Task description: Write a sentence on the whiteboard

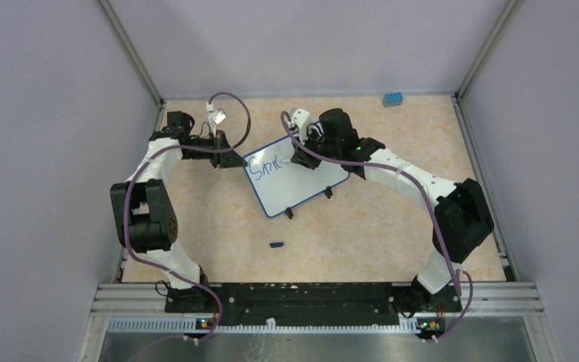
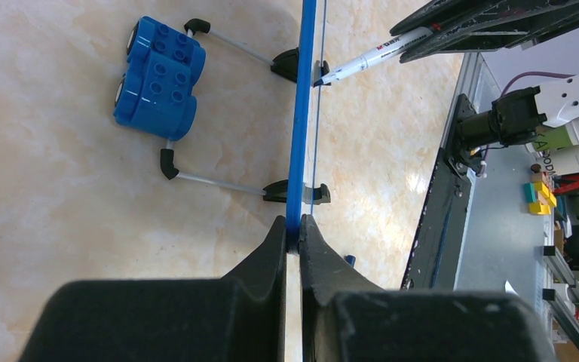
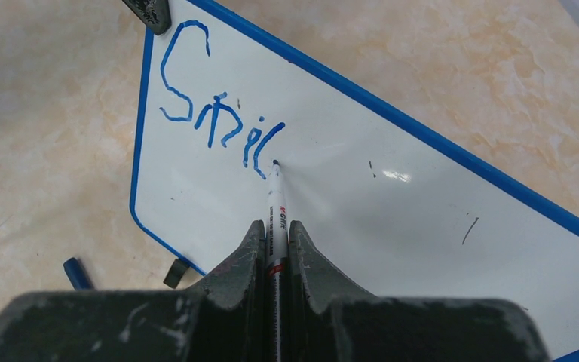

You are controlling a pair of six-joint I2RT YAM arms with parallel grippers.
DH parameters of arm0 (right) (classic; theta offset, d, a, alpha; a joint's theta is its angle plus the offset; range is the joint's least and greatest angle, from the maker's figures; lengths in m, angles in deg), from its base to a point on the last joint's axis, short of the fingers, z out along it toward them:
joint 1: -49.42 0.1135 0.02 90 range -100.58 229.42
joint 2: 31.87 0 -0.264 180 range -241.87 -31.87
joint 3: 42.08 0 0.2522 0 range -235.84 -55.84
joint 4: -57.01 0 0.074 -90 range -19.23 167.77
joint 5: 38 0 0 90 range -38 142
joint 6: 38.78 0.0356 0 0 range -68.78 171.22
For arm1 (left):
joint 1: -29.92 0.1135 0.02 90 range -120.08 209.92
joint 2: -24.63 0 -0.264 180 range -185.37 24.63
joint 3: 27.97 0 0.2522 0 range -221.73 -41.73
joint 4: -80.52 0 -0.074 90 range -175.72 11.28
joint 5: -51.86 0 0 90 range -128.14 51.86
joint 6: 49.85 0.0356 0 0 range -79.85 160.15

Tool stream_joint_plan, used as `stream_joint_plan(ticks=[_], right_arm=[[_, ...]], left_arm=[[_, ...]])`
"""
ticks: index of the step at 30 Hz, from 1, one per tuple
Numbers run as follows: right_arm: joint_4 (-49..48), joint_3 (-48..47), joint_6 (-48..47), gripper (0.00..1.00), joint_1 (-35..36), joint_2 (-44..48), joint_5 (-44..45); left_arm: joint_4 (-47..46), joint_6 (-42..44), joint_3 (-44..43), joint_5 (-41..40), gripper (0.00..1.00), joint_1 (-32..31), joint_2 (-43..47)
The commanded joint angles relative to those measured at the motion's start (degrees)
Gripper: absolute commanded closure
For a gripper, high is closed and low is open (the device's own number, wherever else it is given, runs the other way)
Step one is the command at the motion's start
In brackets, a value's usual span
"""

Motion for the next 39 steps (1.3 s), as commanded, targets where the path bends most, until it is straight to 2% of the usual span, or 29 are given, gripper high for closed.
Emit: stream_joint_plan(ticks=[1,11,29,39], right_arm=[[-1.3,-2.4,-0.7,1.0,-0.8,-0.2,1.5],[-0.5,-1.9,-1.3,1.0,-2.6,1.0,2.2],[-1.2,-6.5,1.4,1.0,-2.6,-2.0,0.9],[-0.5,-5.9,0.9,1.0,-1.1,-3.0,0.5]], left_arm=[[0.4,2.3,-0.4,-0.4,1.0,-1.0,1.0],[0.6,2.4,-0.5,-0.6,1.0,-1.0,1.2],[0.7,2.4,-1.0,-0.6,1.0,-1.0,0.8],[0.9,2.5,-1.3,-0.5,1.0,-1.0,0.6]])
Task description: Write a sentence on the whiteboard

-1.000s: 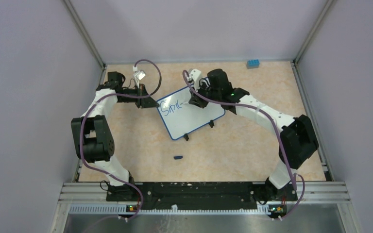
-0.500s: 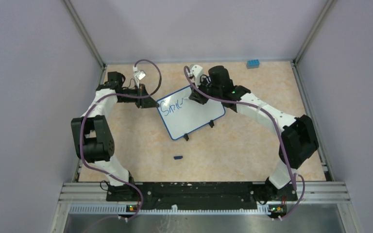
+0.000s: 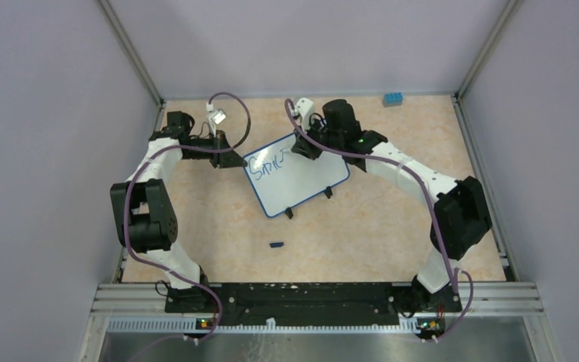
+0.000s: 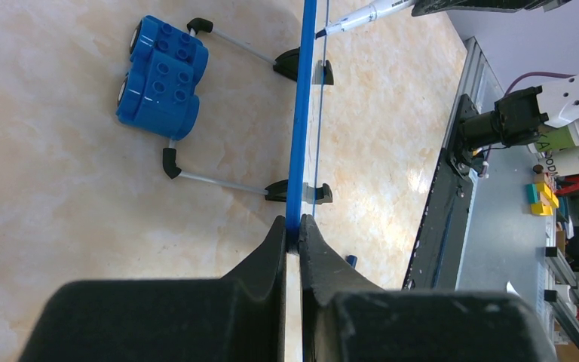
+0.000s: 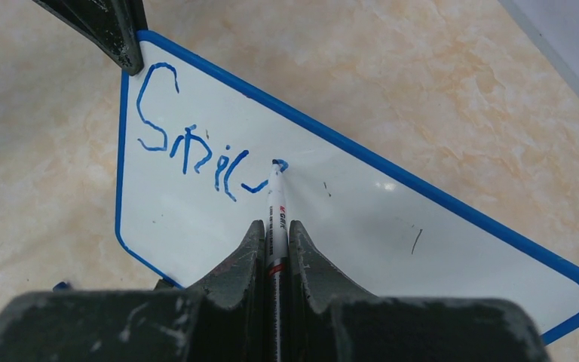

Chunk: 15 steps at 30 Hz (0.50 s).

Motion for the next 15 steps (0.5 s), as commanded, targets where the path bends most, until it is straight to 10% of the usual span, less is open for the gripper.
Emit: stream_joint_plan(ticks=[1,15], right_arm=[[-0.7,-1.7,-0.3,1.0,1.0,-1.5,0.3],[-1.2,3.3,-0.7,1.0,1.7,0.4,1.1]], left_arm=[[1.0,2.5,-1.3,-0.3,1.0,-1.0,0.6],[1.3,2.9,-1.3,-0.7,1.0,-1.1,0.8]])
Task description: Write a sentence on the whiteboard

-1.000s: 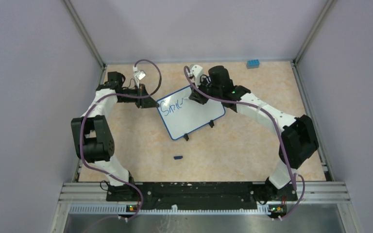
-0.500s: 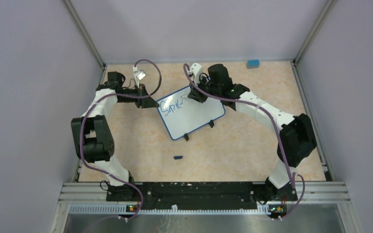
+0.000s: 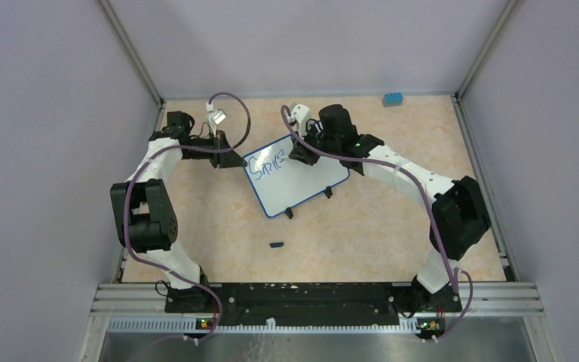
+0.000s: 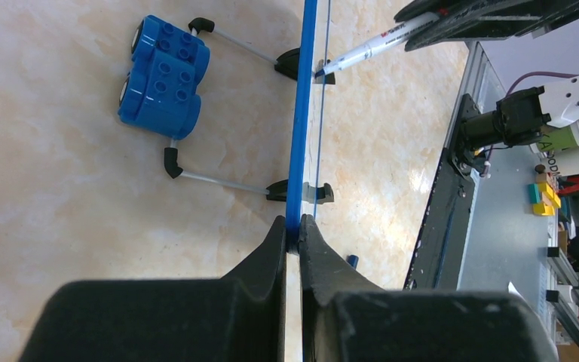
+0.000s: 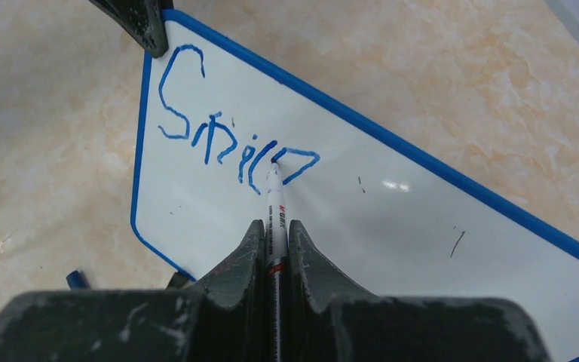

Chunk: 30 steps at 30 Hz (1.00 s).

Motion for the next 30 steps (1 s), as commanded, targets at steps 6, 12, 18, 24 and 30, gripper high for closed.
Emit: stream_joint_plan(ticks=[6,12,18,24,30], right_arm=[[-1.2,4.8,-1.0,1.0,0.4,2.5,2.1],[-1.1,5.8,-1.2,1.0,-0.8,4.2,2.5],[-0.4,5.1,-1.6,1.0,-1.8,4.9,2.7],[0.2,3.2,-1.4,1.0,-1.9,4.7,1.9],[0.1,3.0,-1.1,1.0,-1.8,5.9,1.1]], left_arm=[[1.2,2.6,-1.3,-0.6,1.0,-1.0,0.8],[1.0,2.4,-1.2,-0.5,1.0,-1.0,0.8],[0.7,2.0,-1.2,-0.5,1.0,-1.1,0.9],[0.4,1.6,-1.1,-0.5,1.0,-1.1,0.9],[0.4,1.6,-1.1,-0.5,1.0,-1.1,1.1]])
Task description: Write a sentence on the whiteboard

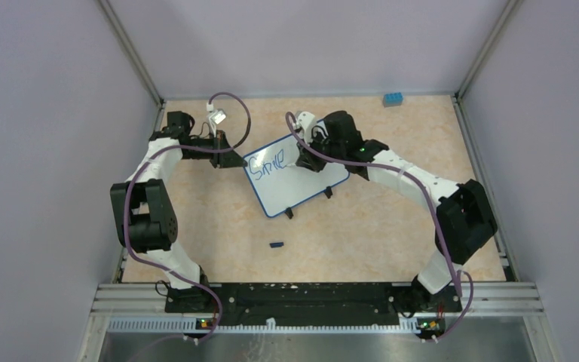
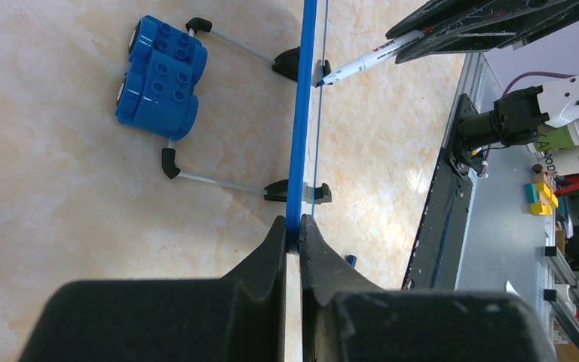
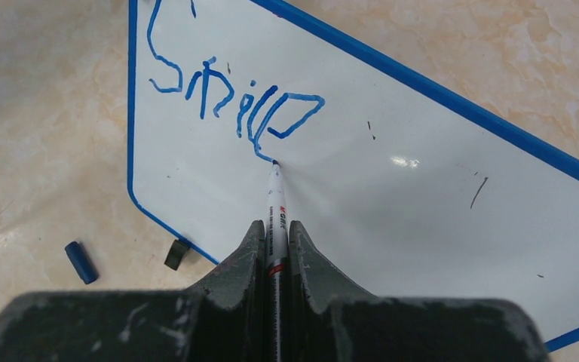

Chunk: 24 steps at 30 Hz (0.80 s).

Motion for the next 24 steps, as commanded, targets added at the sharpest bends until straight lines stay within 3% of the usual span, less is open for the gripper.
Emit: stream_joint_plan(ticks=[1,24], right_arm=[[-0.8,-2.5,-1.0,1.0,-0.9,3.2,1.2],[-1.6,-3.4,-1.4,1.0,-1.3,0.8,2.9]], left_arm=[[0.4,1.7,-1.1,-0.6,1.0,-1.2,1.2],[0.3,2.1,-0.9,-0.7,1.0,-1.2,0.8]])
